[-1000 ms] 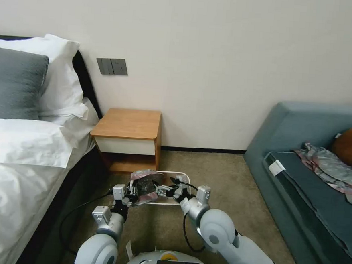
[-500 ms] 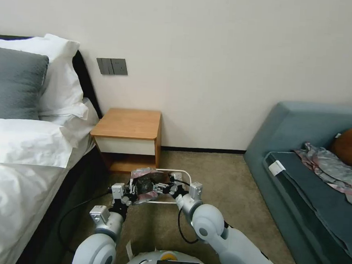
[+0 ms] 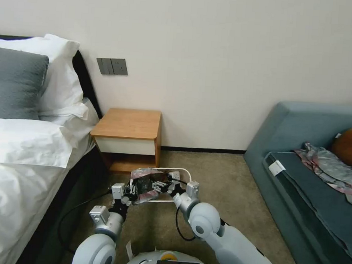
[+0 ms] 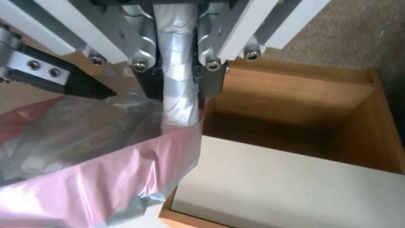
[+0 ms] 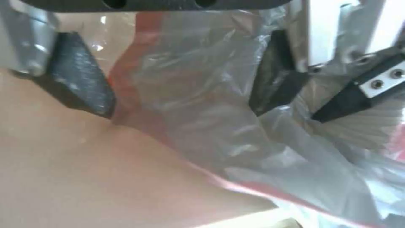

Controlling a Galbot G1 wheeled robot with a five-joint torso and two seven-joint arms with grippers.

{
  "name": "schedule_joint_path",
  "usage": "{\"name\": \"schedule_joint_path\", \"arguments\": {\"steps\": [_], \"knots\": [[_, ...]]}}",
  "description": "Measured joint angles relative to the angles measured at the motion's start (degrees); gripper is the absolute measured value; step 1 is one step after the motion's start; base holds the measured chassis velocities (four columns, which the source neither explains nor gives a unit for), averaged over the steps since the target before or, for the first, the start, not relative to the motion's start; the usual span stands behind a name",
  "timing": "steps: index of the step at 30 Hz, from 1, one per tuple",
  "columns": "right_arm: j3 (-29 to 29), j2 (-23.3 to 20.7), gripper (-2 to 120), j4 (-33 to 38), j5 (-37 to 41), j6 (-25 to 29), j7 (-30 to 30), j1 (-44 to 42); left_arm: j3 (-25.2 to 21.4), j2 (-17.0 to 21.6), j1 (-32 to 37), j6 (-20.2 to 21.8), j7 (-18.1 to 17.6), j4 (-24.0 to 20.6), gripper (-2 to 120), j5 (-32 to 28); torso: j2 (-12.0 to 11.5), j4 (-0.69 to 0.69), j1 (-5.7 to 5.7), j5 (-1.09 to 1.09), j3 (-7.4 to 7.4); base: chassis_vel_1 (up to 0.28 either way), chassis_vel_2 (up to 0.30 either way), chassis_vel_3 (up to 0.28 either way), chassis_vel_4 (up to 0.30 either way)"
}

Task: Pick up the garbage bag from the table and place it over the trash can.

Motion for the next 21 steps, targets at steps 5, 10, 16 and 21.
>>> {"name": "schedule_joint_path", "arguments": {"steps": [5,10,16,21], "knots": [[-0.1,-0.1,55,-0.9,-1.8,1.0,-1.2,-0.1,-0.1,-0.1,0.1,0.0,0.0,-0.1,6,-0.1,0.0,0.00,0.00,0.00,0.00,0.000,0.000,0.000,0.000],[-0.1,-0.1,43,-1.2,-2.7,1.6,-1.7,-0.1,-0.1,-0.1,0.2,0.0,0.0,-0.2,6,-0.1,0.0,0.00,0.00,0.00,0.00,0.000,0.000,0.000,0.000],[-0.3,-0.6,15,-0.5,-4.2,2.4,-2.4,-0.4,-0.1,-0.4,0.3,0.1,0.0,-0.2,5,-0.2,0.0,0.00,0.00,0.00,0.00,0.000,0.000,0.000,0.000],[-0.2,-1.7,0,1.2,-5.1,2.5,-3.3,-0.9,0.0,-0.6,0.3,0.2,-0.2,0.0,5,-0.3,0.0,0.00,0.00,0.00,0.00,0.000,0.000,0.000,0.000]]}}
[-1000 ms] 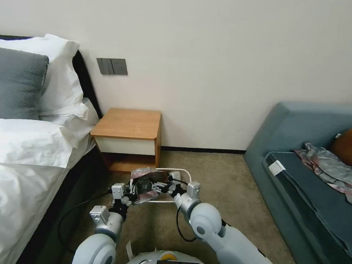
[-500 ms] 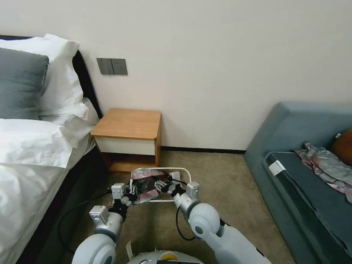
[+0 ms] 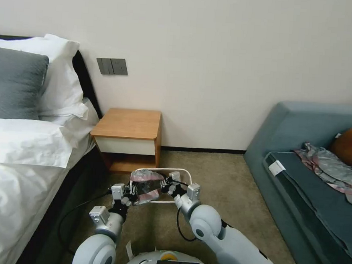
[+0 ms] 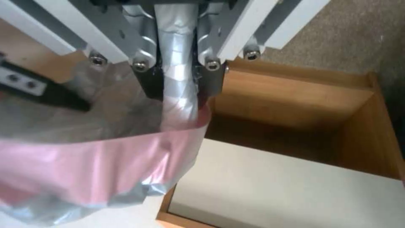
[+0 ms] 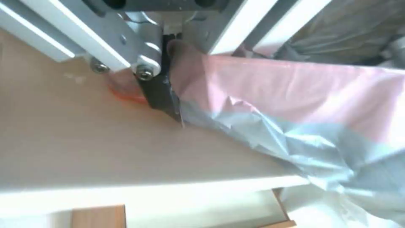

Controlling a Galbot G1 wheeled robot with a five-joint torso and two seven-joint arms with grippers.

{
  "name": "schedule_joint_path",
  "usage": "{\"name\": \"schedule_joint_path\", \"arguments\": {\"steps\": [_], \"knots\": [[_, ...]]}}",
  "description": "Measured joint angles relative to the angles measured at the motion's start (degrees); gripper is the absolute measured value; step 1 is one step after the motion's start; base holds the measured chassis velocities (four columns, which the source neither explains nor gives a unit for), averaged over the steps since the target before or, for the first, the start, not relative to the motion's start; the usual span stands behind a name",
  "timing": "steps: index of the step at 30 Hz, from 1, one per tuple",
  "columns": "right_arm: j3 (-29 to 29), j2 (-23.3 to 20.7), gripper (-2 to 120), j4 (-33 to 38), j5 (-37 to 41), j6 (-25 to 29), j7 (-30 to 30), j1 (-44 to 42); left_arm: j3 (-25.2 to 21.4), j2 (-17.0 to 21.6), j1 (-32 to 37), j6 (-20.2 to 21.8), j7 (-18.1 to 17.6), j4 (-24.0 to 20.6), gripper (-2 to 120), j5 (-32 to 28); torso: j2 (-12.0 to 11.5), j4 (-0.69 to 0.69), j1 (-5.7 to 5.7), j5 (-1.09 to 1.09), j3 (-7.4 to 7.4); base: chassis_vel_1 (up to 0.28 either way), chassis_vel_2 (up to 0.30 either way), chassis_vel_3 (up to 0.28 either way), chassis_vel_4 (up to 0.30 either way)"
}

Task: Pick up the garbage bag from the table and place it over the trash can.

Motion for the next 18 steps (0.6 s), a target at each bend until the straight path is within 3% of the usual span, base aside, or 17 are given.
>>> {"name": "schedule_joint_path", "arguments": {"steps": [18], "knots": [[5.9,-6.1,0,11.5,1.3,-1.5,-3.4,-3.0,-0.1,-0.9,-0.2,0.3,-1.4,1.3,5,-0.9,0.0,-0.01,0.00,0.00,0.00,0.000,0.000,0.000,0.000]]}}
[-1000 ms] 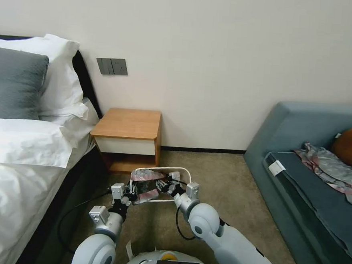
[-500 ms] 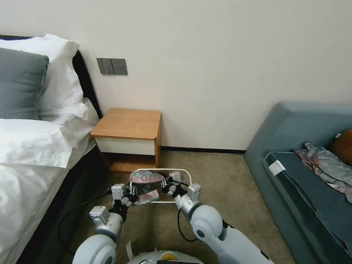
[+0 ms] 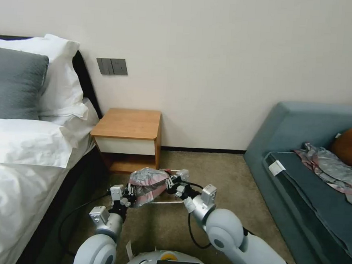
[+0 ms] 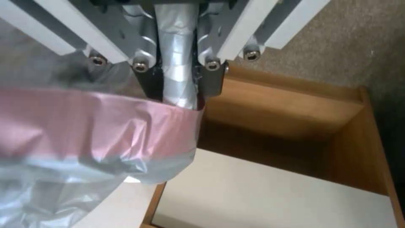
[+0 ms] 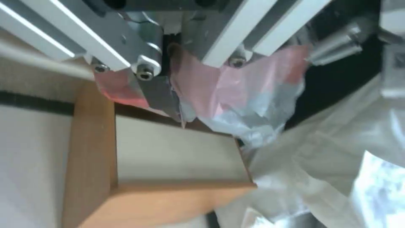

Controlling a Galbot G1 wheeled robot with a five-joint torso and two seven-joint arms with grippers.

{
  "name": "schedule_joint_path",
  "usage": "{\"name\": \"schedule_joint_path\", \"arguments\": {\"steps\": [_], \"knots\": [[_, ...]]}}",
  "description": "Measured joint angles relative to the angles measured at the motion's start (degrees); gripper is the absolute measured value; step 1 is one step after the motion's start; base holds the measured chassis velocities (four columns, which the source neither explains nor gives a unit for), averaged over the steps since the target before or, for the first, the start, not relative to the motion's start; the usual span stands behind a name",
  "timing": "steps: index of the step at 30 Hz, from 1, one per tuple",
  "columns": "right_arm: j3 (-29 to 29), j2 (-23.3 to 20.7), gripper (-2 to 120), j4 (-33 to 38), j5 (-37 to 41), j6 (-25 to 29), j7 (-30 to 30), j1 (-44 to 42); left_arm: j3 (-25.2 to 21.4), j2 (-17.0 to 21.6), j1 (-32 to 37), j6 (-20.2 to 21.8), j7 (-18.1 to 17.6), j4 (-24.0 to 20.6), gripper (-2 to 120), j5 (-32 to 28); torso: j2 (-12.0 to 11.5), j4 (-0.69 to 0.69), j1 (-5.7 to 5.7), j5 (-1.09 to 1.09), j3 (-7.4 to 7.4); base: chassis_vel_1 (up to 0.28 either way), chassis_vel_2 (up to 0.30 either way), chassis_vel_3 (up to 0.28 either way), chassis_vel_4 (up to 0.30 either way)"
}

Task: Pick up the garbage bag from the table and place it over the trash can.

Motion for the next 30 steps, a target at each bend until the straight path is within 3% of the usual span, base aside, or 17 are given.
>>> {"name": "schedule_joint_path", "arguments": {"steps": [10,12,18,24,27,30], "knots": [[-1.2,-1.3,0,-1.7,4.3,-2.2,-0.1,8.2,0.4,-0.6,0.4,0.1,0.8,0.1,5,1.2,0.0,0.01,0.00,0.00,0.00,0.000,0.000,0.000,0.000],[-4.1,-1.3,0,-5.6,5.8,-4.0,0.9,15.8,0.5,-1.0,1.0,-0.2,1.8,0.1,5,2.4,0.0,0.02,0.00,0.00,0.00,0.000,0.000,0.000,0.000],[-6.9,-0.2,0,-10.4,7.2,-6.4,3.6,23.3,0.6,-1.4,1.5,-0.8,2.7,-0.2,5,3.5,0.0,0.02,0.00,0.00,0.01,0.000,0.000,0.000,0.000],[-8.6,-0.5,0,-13.3,10.4,-13.4,6.8,28.4,0.5,-1.7,1.9,-1.6,3.4,-0.8,5,4.2,0.0,0.01,0.00,0.00,0.01,0.000,0.000,0.000,0.000],[-8.6,-2.2,0,-14.2,12.6,-18.4,5.3,30.3,0.4,-1.8,1.9,-1.9,3.9,-0.9,5,4.3,0.0,0.00,0.00,0.00,0.01,0.000,0.000,0.000,0.000],[-8.7,-3.7,0,-15.7,13.3,-20.0,2.5,31.9,0.3,-2.0,1.8,-2.2,4.4,-0.9,5,4.3,0.0,0.00,0.00,0.00,0.00,0.000,0.000,0.000,0.000]]}}
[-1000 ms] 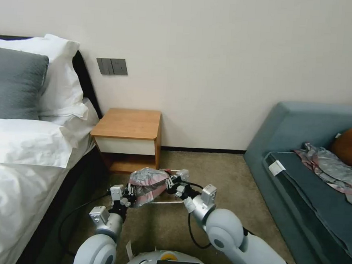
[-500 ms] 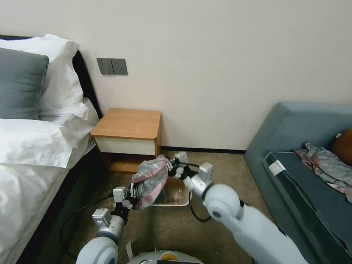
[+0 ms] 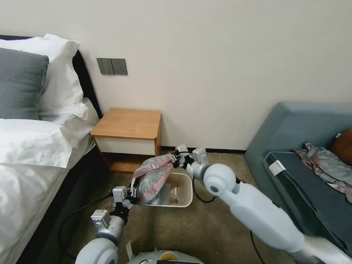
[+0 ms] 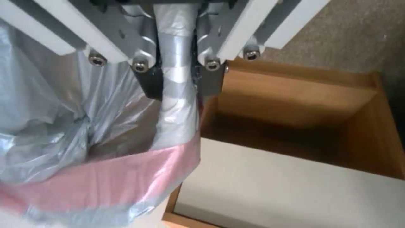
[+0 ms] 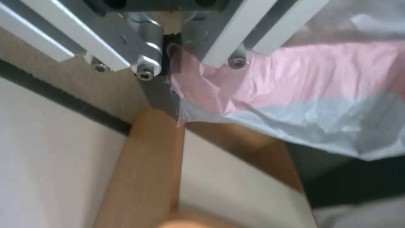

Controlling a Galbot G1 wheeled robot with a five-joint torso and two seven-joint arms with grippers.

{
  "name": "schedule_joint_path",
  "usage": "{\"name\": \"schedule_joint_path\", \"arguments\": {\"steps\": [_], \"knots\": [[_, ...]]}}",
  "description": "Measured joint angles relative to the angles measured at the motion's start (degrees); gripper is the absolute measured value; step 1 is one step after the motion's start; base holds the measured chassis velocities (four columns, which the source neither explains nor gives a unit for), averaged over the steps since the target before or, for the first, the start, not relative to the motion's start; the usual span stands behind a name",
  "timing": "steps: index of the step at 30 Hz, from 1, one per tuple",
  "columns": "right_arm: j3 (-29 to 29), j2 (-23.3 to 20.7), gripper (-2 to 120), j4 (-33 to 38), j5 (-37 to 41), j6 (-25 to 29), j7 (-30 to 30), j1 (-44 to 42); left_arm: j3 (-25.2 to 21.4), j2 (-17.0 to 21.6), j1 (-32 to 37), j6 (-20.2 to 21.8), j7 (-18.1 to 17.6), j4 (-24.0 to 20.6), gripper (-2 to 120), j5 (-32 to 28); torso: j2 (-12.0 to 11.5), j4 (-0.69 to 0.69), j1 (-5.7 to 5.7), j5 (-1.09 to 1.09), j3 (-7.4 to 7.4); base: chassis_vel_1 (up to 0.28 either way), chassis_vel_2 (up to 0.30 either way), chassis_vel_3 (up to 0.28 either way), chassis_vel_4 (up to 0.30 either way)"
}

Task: Pick up the garbage bag from the table and place it over the trash can.

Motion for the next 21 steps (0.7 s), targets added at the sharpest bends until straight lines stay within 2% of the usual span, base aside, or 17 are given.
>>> {"name": "schedule_joint_path", "arguments": {"steps": [6,14,17,19,20,21], "knots": [[-0.5,-2.9,0,-2.2,0.3,-0.2,-5.7,2.4,-0.1,-0.8,-0.5,-0.4,0.5,0.2,5,-0.1,0.0,0.01,0.00,-0.01,0.00,0.000,0.000,0.000,0.000],[0.3,-4.9,0,-1.3,0.5,-0.1,-6.9,1.3,-0.9,-0.9,-0.8,-0.5,0.5,0.3,5,-0.8,0.0,0.01,0.00,0.00,0.00,0.000,0.000,0.000,0.000],[1.0,-5.2,4,-0.9,0.9,-0.1,-6.7,0.8,-1.3,-0.8,-0.9,-0.5,0.4,0.4,5,-1.1,0.0,0.00,0.00,0.00,0.00,0.000,0.000,0.000,0.000],[1.6,-5.4,12,-0.4,2.1,0.0,-6.0,0.4,-1.6,-0.8,-0.9,-0.6,0.4,0.6,5,-1.2,0.0,0.00,0.00,0.00,0.00,0.000,0.000,0.000,0.000],[2.0,-5.6,20,-0.1,3.8,0.0,-4.5,0.3,-1.6,-0.8,-1.0,-0.6,0.4,0.7,5,-1.4,0.0,0.01,0.00,0.00,0.00,0.000,0.000,0.000,0.000],[2.0,-5.6,20,-0.1,3.8,0.0,-4.5,0.3,-1.6,-0.8,-1.0,-0.6,0.4,0.7,5,-1.4,0.0,0.01,0.00,0.00,0.00,0.000,0.000,0.000,0.000]]}}
